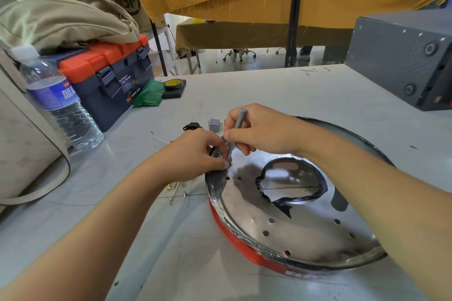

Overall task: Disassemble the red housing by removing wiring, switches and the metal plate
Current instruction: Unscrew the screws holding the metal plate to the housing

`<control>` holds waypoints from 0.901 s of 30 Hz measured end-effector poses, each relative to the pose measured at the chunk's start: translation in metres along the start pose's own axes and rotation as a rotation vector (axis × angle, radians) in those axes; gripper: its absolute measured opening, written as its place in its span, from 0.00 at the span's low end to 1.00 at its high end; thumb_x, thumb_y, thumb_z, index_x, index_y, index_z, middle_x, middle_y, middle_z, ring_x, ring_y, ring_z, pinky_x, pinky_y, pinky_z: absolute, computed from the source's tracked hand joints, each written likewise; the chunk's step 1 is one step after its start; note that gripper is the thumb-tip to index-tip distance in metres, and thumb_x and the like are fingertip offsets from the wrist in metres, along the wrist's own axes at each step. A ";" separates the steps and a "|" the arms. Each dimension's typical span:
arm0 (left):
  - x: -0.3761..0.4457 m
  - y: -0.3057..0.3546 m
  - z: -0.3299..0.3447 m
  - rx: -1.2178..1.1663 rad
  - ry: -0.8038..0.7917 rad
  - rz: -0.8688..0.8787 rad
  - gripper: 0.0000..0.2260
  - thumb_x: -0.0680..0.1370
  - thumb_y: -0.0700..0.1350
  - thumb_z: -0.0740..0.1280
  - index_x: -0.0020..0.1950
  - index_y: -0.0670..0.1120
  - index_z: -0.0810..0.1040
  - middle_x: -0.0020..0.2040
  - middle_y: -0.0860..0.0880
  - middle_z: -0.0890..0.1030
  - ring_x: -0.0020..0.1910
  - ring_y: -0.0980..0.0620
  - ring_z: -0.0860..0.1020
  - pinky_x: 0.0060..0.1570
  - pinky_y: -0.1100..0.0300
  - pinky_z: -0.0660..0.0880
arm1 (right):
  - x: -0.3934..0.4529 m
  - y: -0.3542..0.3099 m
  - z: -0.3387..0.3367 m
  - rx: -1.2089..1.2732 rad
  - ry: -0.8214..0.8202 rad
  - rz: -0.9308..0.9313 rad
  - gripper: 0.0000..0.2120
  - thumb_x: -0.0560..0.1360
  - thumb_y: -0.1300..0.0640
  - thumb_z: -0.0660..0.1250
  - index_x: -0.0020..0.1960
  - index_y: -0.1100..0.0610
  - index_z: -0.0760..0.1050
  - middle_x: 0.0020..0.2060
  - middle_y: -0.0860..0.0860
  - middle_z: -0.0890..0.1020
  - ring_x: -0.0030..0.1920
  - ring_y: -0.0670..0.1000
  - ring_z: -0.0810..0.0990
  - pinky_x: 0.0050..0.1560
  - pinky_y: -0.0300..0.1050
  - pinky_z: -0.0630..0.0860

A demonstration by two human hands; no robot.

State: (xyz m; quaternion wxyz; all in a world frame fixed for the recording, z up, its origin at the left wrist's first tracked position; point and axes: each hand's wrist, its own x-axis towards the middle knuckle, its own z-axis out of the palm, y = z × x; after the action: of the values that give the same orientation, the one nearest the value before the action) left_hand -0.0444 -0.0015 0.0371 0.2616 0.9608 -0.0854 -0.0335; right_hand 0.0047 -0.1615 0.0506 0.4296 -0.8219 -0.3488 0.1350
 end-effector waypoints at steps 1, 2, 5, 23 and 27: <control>0.000 0.000 0.001 0.007 0.010 -0.001 0.02 0.72 0.48 0.71 0.43 0.52 0.80 0.46 0.45 0.81 0.45 0.44 0.78 0.49 0.47 0.76 | 0.000 0.000 0.000 -0.005 0.005 0.000 0.06 0.78 0.59 0.63 0.42 0.58 0.73 0.20 0.45 0.74 0.23 0.41 0.72 0.29 0.30 0.68; 0.000 0.001 0.001 0.014 0.018 0.000 0.01 0.73 0.48 0.71 0.42 0.52 0.80 0.46 0.46 0.80 0.45 0.45 0.78 0.48 0.48 0.76 | 0.000 0.000 0.000 -0.008 0.012 0.001 0.06 0.78 0.59 0.63 0.42 0.59 0.74 0.20 0.45 0.74 0.23 0.41 0.71 0.29 0.30 0.68; 0.000 -0.002 0.001 -0.001 0.039 0.016 0.03 0.73 0.48 0.70 0.40 0.53 0.78 0.45 0.50 0.79 0.44 0.50 0.77 0.49 0.51 0.77 | 0.001 -0.001 0.000 -0.008 0.068 -0.002 0.08 0.78 0.58 0.63 0.42 0.61 0.75 0.19 0.46 0.74 0.23 0.40 0.70 0.28 0.29 0.66; -0.030 -0.047 -0.013 -0.375 0.350 -0.032 0.07 0.75 0.42 0.70 0.43 0.55 0.83 0.39 0.55 0.84 0.39 0.59 0.81 0.43 0.67 0.75 | -0.004 -0.030 -0.009 0.018 0.289 -0.190 0.12 0.82 0.53 0.58 0.46 0.58 0.76 0.31 0.52 0.82 0.32 0.50 0.81 0.42 0.44 0.79; -0.039 -0.053 -0.012 -0.189 0.248 0.002 0.07 0.74 0.41 0.71 0.45 0.54 0.84 0.41 0.57 0.82 0.42 0.59 0.79 0.46 0.65 0.76 | -0.008 -0.038 -0.010 -0.002 0.187 -0.176 0.12 0.82 0.53 0.57 0.48 0.59 0.75 0.36 0.56 0.84 0.36 0.52 0.84 0.45 0.46 0.82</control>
State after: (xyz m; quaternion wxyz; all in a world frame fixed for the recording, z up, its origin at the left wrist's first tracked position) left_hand -0.0740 0.0565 0.0208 0.3593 0.9286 -0.0500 0.0781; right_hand -0.0135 -0.1582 0.0861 0.4696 -0.7976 -0.3782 0.0194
